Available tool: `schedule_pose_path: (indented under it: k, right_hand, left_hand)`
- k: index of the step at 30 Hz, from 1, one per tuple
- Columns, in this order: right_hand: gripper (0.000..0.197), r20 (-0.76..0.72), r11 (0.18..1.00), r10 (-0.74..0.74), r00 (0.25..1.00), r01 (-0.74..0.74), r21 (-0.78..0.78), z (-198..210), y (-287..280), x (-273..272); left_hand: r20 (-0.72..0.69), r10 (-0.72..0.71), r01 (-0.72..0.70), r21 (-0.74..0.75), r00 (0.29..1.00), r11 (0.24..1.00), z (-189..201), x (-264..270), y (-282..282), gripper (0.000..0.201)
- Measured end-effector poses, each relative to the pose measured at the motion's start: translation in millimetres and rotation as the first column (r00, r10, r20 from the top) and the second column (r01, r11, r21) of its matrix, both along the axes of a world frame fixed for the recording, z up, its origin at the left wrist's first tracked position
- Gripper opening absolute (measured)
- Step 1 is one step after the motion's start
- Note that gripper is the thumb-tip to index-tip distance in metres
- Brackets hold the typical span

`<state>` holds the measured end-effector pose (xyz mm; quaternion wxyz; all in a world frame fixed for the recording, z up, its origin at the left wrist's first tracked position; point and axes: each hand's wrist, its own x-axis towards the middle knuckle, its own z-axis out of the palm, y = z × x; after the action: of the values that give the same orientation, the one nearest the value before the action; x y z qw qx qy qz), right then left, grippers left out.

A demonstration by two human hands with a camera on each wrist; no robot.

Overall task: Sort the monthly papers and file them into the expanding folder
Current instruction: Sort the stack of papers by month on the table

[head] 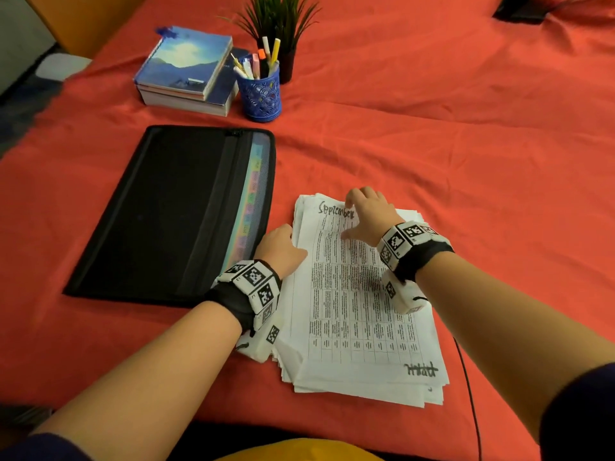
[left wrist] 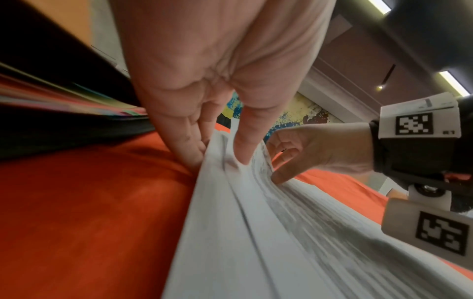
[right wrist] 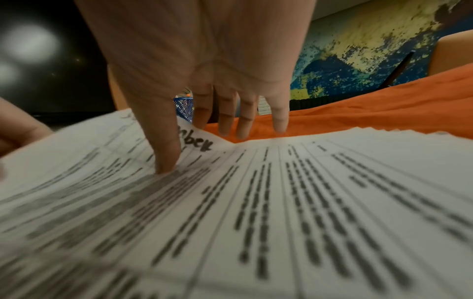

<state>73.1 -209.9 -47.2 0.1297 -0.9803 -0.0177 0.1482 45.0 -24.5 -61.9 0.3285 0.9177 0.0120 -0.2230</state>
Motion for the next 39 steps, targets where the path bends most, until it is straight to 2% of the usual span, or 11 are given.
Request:
schedule_pose_path:
  k: [4,9,11,15,18,21,25,29,33,35,39]
  right_hand:
    - [0.025,0.066,0.992,0.122,0.99,-0.124,0.031,-2,2,2]
    - [0.012,0.105,0.97,0.159,0.982,-0.175,0.167,10,0,0]
    - [0.018,0.116,0.967,0.122,0.986,-0.144,0.212,16,-9,-7]
    - [0.025,0.012,0.98,0.136,0.991,-0.136,0.146,15,-23,-26]
    - [0.026,-0.04,0.987,0.106,0.994,-0.1,0.126,4,-26,-36]
    - [0.023,0.006,0.992,0.044,0.999,-0.045,0.115,0,-24,-44]
    - [0.023,0.023,0.99,0.01,1.0,-0.013,0.138,-3,-21,-53]
    - [0.022,0.003,0.982,0.001,1.0,-0.001,0.187,-3,-24,-53]
    - [0.013,0.234,0.965,-0.02,0.972,-0.042,0.259,2,-29,-49]
    - [0.011,0.293,0.962,0.045,0.955,-0.121,0.247,5,-29,-42]
    - [0.011,0.189,0.961,0.149,0.971,-0.187,0.204,8,-24,-35]
  left_hand:
    - [0.012,-0.005,0.006,-0.044,1.0,0.999,1,7,4,0.024]
    - [0.025,0.041,-0.038,-0.11,0.999,0.993,7,11,9,0.012]
    - [0.097,0.095,-0.085,-0.103,0.991,0.991,12,13,9,0.017]
    - [0.238,0.101,-0.078,-0.103,0.966,0.992,12,22,3,0.024]
    - [0.168,-0.012,0.017,-0.029,0.986,0.999,2,30,-7,0.036]
    - [0.139,-0.06,0.055,0.044,0.988,0.998,-6,31,-14,0.046]
    - [0.248,-0.035,0.041,-0.017,0.968,0.999,-5,31,-16,0.032]
    - [0.228,-0.033,0.064,-0.131,0.973,0.989,1,32,-15,0.022]
    - [0.18,-0.063,0.111,-0.268,0.982,0.957,4,27,-7,0.01]
    - [0.171,-0.134,0.177,-0.263,0.976,0.948,5,23,-4,0.012]
    - [0.12,-0.182,0.207,-0.255,0.976,0.945,6,24,6,0.032]
